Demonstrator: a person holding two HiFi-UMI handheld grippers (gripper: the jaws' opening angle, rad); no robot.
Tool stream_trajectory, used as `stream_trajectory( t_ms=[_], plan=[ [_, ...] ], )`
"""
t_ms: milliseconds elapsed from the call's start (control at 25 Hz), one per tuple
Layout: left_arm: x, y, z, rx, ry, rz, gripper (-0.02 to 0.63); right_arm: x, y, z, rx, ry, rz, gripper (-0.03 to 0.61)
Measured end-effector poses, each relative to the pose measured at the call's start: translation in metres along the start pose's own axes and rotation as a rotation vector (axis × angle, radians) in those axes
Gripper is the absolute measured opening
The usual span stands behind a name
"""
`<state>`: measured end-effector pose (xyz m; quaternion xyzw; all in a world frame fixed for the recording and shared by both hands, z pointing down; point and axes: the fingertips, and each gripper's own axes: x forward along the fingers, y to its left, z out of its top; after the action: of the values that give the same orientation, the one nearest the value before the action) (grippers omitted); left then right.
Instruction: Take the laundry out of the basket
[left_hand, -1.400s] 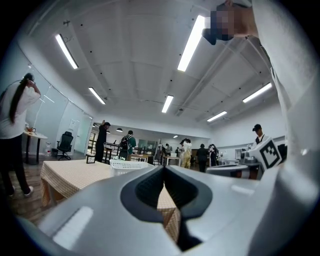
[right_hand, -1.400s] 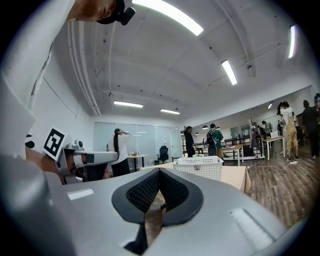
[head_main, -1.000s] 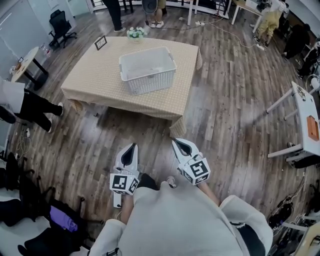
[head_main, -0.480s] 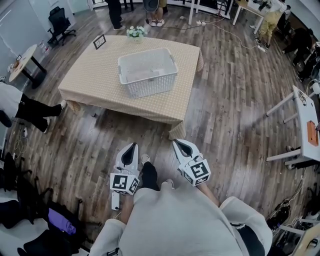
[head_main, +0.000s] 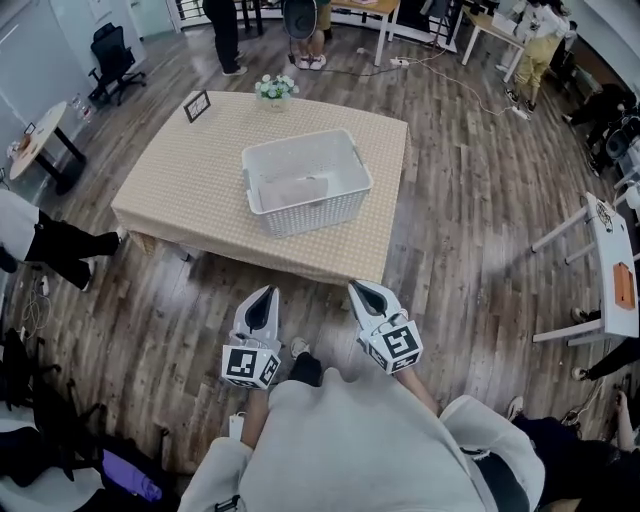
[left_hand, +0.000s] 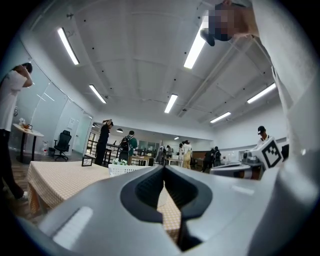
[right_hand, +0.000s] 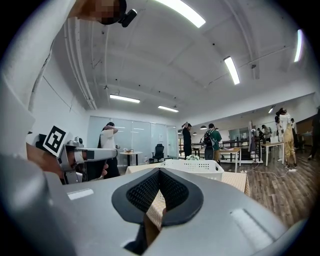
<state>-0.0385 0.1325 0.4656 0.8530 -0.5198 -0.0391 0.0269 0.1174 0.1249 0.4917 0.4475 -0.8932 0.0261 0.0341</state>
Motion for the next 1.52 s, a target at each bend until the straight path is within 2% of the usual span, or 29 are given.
stream_trajectory(
  t_ms=[280, 560, 800, 1040, 1520],
  plan=[
    [0.041, 0.074, 0.022, -0.01, -0.021, -0.005, 0.011, 0.084, -0.003, 0.029, -0.022, -0.023, -0.009, -0.002],
    [0.065, 0.13, 0.026, -0.016, -0.013, -0.003, 0.011, 0.142, 0.0, 0.039, -0.03, -0.024, -0.02, -0.002],
    [0.069, 0.152, 0.015, -0.032, 0.011, -0.015, 0.011, 0.16, 0.007, 0.028, -0.014, 0.001, -0.036, -0.002],
    [0.076, 0.155, 0.001, -0.053, 0.032, -0.025, 0.011, 0.164, 0.003, 0.016, -0.008, 0.027, -0.047, -0.002],
    [0.138, 0.192, 0.006, -0.045, 0.027, -0.007, 0.012, 0.227, -0.04, 0.03, -0.014, 0.007, -0.032, -0.002]
  ],
)
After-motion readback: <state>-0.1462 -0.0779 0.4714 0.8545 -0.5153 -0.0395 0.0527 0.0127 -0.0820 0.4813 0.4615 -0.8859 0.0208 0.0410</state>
